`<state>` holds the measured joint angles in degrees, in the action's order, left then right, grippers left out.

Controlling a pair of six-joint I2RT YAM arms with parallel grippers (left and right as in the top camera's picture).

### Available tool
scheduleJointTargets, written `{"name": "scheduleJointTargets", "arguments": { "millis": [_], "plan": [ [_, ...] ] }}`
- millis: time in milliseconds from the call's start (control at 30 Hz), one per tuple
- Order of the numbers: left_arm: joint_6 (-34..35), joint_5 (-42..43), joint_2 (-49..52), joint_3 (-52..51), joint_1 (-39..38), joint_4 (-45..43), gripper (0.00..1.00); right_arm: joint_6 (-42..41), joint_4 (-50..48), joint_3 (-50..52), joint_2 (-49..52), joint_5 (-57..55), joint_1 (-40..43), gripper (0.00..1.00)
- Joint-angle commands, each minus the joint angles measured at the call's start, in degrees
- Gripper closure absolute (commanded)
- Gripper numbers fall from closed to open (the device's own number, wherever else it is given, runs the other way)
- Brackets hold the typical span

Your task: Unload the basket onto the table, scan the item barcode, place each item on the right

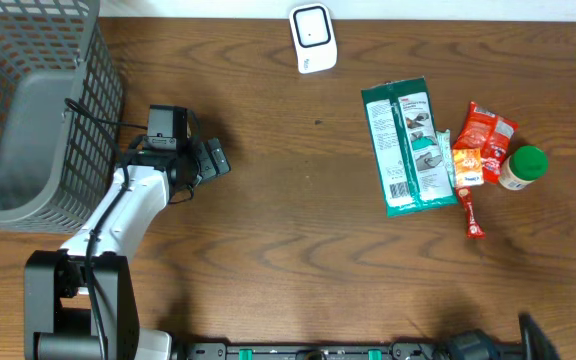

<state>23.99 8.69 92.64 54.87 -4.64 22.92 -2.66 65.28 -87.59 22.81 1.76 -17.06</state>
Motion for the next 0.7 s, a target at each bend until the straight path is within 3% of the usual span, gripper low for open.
{"name": "scheduleJointTargets", "arguments": {
  "millis": [0,233,400,667],
  "plan": [
    [-0.31,-0.13,0.17,-0.22,0.24,0.11,0.01,-0.94,-1.03,9.86,-7.39,-0.94,0.79,0.01],
    [-0.31,-0.13,0.17,-0.22,0.24,0.11,0.01,-0.92,-15.04,29.79,-18.25,-3.26,1.44,0.01],
    [-0.33,-0.13,0.17,-0.22,0.24,0.11,0.01,-0.92,-43.47,51.21,-22.01,-4.94,2.16,0.01],
    [-0.31,-0.13,0.17,-0.22,0.24,0.11,0.01,-0.94,-70.82,70.42,-22.47,-4.94,4.20,0.01]
  ]
}}
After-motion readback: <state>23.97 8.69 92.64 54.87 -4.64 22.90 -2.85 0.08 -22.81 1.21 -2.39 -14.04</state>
